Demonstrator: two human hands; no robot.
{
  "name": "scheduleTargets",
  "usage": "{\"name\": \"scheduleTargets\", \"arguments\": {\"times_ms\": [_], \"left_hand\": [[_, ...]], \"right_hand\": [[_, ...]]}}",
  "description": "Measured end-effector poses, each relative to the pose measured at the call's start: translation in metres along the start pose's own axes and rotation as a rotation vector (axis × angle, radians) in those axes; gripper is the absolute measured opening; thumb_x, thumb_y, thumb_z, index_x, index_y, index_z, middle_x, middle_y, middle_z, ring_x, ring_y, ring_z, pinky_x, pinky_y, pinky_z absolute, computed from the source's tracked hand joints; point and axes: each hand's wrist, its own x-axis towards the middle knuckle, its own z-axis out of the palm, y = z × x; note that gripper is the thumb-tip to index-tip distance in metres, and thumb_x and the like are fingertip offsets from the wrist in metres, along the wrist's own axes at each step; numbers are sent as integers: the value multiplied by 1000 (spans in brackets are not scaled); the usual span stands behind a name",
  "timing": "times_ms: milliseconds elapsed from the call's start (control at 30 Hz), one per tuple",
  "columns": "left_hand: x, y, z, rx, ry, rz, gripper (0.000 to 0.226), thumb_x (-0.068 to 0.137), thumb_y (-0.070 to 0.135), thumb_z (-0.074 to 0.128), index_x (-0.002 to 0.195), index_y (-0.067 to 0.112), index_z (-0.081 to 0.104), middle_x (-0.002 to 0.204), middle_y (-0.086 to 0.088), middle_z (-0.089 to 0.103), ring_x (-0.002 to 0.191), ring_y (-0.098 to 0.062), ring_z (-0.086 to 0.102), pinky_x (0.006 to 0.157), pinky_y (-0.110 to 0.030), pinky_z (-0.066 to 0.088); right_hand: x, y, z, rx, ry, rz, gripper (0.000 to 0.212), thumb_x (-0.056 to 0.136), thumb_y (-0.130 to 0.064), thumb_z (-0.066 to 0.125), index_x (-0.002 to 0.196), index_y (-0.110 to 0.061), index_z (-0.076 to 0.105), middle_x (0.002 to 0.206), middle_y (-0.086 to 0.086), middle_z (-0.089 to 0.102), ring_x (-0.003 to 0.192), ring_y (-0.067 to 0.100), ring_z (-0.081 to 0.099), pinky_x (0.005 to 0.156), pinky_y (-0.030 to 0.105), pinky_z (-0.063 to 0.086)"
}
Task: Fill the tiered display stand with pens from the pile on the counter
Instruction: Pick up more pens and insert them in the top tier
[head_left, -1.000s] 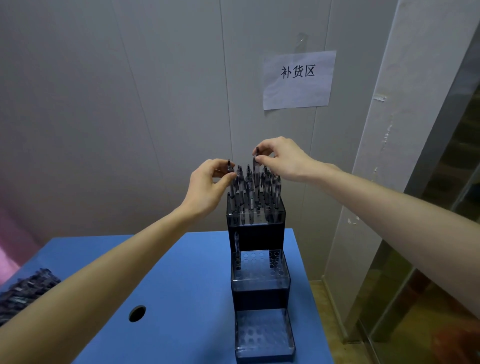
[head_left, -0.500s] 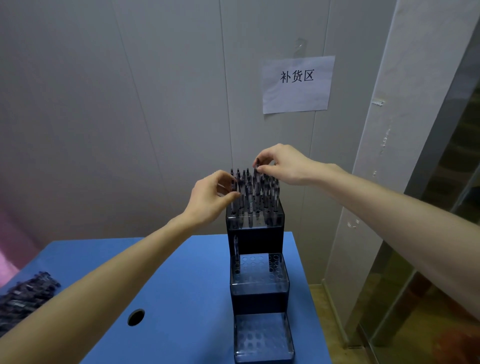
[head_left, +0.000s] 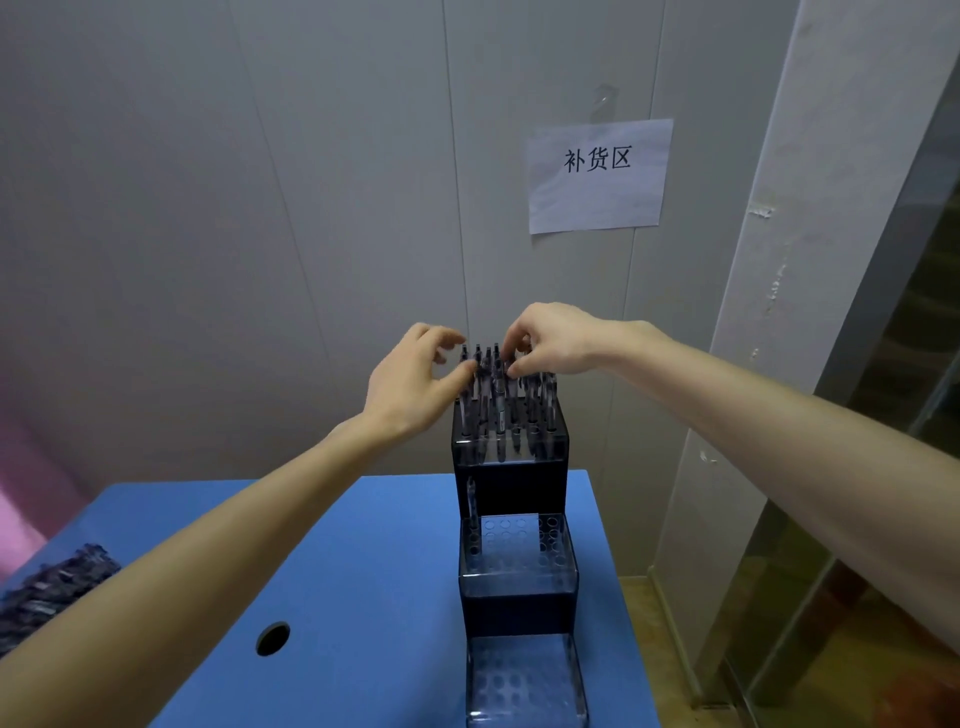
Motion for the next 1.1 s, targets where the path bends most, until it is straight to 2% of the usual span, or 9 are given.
{"name": "scheduleTargets", "arguments": {"times_ms": [67, 167, 300, 467, 567, 733, 867, 1033, 1100], "left_hand": [[12, -1, 1, 30, -56, 41, 39, 99, 45, 58, 135, 29, 62, 136, 6, 55, 121, -13, 55, 99, -42, 51], [26, 2, 2, 67, -149, 67, 34, 102, 43, 56, 131, 29, 68, 144, 3, 53, 133, -18, 47, 107, -43, 44], [31, 6, 6, 29, -195, 46, 30, 98, 49, 61, 110, 27, 78, 140, 5, 58, 129, -15, 51, 102, -42, 47], [26, 12, 4, -31, -105, 30, 15, 93, 43, 69, 91, 30, 74, 127, 9, 63, 120, -11, 56, 98, -39, 48], [19, 12, 0, 44, -83, 45, 16, 93, 40, 67, 90, 26, 72, 126, 9, 62, 118, -10, 54, 90, -32, 43], [12, 7, -2, 122, -145, 85, 16, 92, 44, 68, 87, 29, 68, 130, 8, 59, 120, -13, 52, 87, -32, 42], [8, 8, -1, 112, -131, 96, 23, 94, 49, 65, 104, 28, 68, 136, 7, 54, 125, -11, 50, 91, -32, 43], [3, 11, -1, 212, -131, 90, 47, 98, 47, 57, 138, 22, 54, 148, 3, 48, 134, -17, 47, 104, -41, 48], [0, 16, 1, 266, -202, 37, 56, 103, 46, 50, 151, 17, 42, 158, -1, 40, 141, -23, 41, 110, -44, 43]], "right_hand": [[-3, 0, 1, 5, 37, -5, 32, 90, -31, 72, 122, -27, 69, 106, -12, 63, 97, 11, 56, 80, 29, 45], [-10, 4, 0, 60, 79, -26, 28, 90, -27, 68, 118, -29, 71, 117, -8, 69, 99, 11, 61, 86, 31, 50], [-14, 7, 6, 73, 166, -33, 17, 94, -40, 64, 106, -34, 75, 107, -12, 73, 90, 8, 61, 74, 28, 45], [-14, 3, 14, 46, 239, -64, 22, 93, -48, 64, 104, -34, 77, 95, -16, 58, 85, 9, 54, 69, 28, 39], [-12, 0, 19, 26, 261, -93, 19, 93, -45, 65, 101, -33, 77, 106, -10, 63, 91, 11, 54, 72, 30, 42], [-8, 0, 22, 11, 246, -79, 18, 95, -37, 63, 104, -30, 78, 115, -6, 68, 106, 18, 60, 80, 33, 48], [-15, 2, 22, 56, 265, -110, 27, 98, -34, 60, 120, -25, 71, 128, -3, 65, 117, 19, 57, 95, 39, 49], [-27, 0, 28, 110, 314, -187, 21, 91, -50, 64, 96, -34, 77, 106, -12, 69, 99, 13, 61, 84, 37, 52], [-28, -2, 32, 70, 324, -175, 16, 91, -44, 67, 97, -34, 78, 104, -12, 70, 95, 14, 62, 81, 36, 53]]}}
